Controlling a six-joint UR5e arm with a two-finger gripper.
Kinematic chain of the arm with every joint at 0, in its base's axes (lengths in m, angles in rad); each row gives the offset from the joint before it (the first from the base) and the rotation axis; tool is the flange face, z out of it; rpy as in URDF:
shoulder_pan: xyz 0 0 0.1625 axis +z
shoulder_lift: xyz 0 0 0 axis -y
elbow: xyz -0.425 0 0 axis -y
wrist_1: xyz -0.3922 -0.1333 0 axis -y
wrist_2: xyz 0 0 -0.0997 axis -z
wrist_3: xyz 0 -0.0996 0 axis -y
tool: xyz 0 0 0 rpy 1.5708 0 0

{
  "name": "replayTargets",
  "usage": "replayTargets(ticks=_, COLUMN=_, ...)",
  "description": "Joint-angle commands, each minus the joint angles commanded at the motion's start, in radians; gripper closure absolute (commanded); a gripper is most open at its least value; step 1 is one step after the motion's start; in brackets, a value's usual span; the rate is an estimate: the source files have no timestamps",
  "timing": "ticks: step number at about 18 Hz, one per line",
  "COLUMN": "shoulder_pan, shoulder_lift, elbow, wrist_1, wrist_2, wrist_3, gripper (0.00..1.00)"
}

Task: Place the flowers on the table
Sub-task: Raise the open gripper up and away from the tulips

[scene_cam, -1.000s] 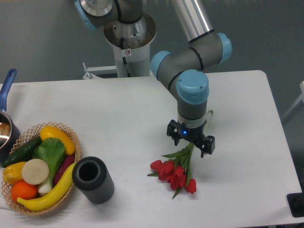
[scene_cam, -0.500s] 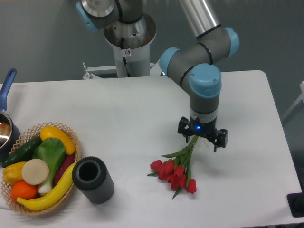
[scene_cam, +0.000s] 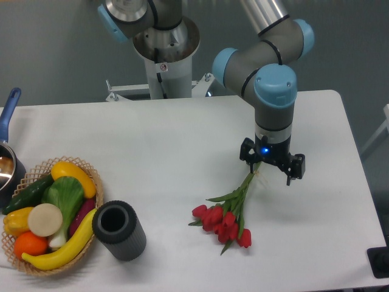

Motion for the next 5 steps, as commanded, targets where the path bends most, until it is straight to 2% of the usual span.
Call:
replayTargets(ticks=2, shoulder_pan=0.009, shoulder_lift=0.000, elbow=0.026, wrist_1=-0.060, wrist_2=0.000, wrist_3=0.006, gripper=0.00)
replayTargets(ticks=5, shoulder_pan=0.012, shoulder_lift=0.000, elbow=0.055, wrist_1=-0.106, wrist_2=0.000, wrist_3=0.006, gripper=0.00)
